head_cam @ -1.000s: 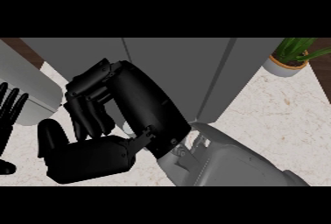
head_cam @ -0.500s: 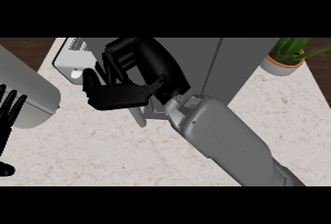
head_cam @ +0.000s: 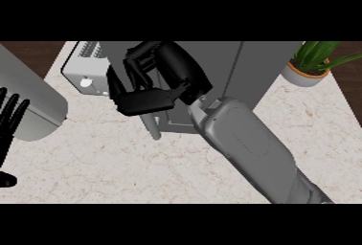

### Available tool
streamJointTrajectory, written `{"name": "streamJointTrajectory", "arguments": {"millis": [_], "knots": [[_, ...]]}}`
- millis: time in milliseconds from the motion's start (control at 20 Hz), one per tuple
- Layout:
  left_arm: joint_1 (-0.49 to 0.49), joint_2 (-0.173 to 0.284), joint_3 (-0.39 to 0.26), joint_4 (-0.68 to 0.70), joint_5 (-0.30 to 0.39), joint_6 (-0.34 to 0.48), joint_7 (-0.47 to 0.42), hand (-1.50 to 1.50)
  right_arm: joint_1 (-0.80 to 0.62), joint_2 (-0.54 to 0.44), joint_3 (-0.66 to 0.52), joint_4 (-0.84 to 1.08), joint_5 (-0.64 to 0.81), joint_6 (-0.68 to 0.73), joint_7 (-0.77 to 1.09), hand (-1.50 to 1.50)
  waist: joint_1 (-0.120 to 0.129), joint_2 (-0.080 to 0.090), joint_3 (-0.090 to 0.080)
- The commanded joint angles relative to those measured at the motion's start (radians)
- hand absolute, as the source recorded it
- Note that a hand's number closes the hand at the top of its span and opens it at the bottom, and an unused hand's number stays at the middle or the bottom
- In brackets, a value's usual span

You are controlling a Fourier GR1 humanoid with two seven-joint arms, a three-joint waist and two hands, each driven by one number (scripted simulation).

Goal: Pick up the wine, place it into the cabinet and close the cabinet

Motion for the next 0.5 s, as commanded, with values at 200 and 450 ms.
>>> {"name": "streamJointTrajectory", "arguments": {"millis": [200,450], "knots": [[-0.023,-0.006,-0.008,-0.001,-0.008,-0.014,0.011,-1.50,-0.007,-0.116,-0.123,0.184,0.000,0.059,-0.051,1.50,-0.002,0.043,0.009],[0.000,-0.021,-0.018,-0.014,-0.006,-0.021,0.016,-1.50,-0.039,-0.109,-0.134,0.206,0.014,0.050,-0.064,1.50,0.008,0.041,0.009]]}}
